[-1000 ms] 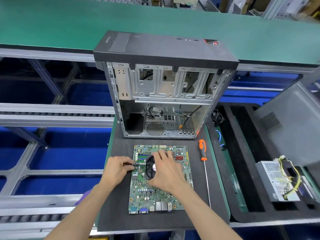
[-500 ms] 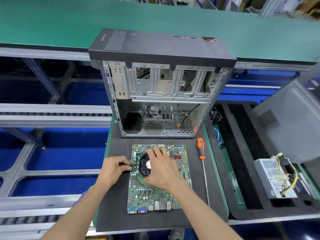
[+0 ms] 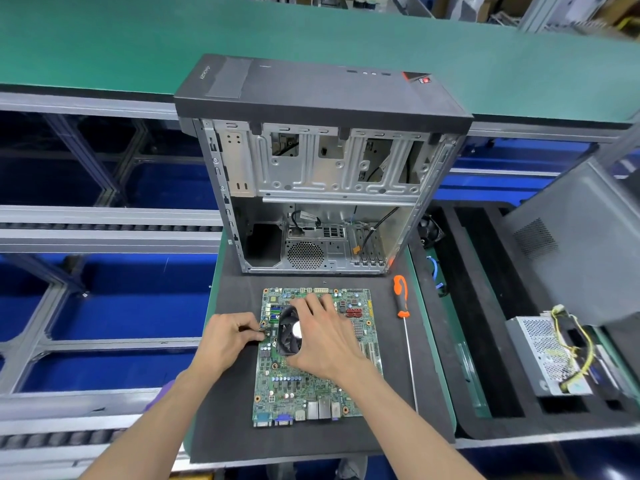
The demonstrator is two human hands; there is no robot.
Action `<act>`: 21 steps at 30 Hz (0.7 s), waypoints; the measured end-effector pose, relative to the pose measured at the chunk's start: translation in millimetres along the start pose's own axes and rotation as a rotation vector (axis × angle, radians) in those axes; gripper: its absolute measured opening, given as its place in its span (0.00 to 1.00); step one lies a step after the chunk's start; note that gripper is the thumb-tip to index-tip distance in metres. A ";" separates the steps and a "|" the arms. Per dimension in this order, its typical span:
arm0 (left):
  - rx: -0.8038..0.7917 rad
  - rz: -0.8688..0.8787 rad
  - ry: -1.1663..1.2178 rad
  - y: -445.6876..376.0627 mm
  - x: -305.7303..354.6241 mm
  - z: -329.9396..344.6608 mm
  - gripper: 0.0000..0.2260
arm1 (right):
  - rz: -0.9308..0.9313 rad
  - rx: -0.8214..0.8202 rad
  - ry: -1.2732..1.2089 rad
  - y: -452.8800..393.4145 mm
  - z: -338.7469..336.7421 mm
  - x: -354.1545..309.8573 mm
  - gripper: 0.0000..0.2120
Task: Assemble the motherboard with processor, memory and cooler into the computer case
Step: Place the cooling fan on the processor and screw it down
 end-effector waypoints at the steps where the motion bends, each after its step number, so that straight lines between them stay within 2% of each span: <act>1: 0.000 0.001 -0.017 -0.2 0.6 0.4 0.16 | 0.001 -0.001 -0.002 0.0 0.3 0.2 0.38; 9: -0.027 0.048 -0.056 -4.1 0.4 3.2 0.23 | -0.003 -0.014 -0.010 1.9 1.3 0.7 0.39; 15: -0.042 0.006 -0.059 -7.9 -1.8 5.5 0.09 | 0.006 -0.029 -0.021 3.8 6.0 5.0 0.41; 21: -0.061 -0.026 -0.099 -10.8 -0.3 7.0 0.06 | -0.009 -0.079 -0.118 10.0 13.1 8.0 0.41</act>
Point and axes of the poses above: each hand's wrist, its own y-axis away from the middle knuckle, its own z-axis out of the palm, x = y × z, the point moved 7 cm from there along -y, towards the middle knuckle, and after that the axes turned 14 degrees about y, right-handed, at the moved point
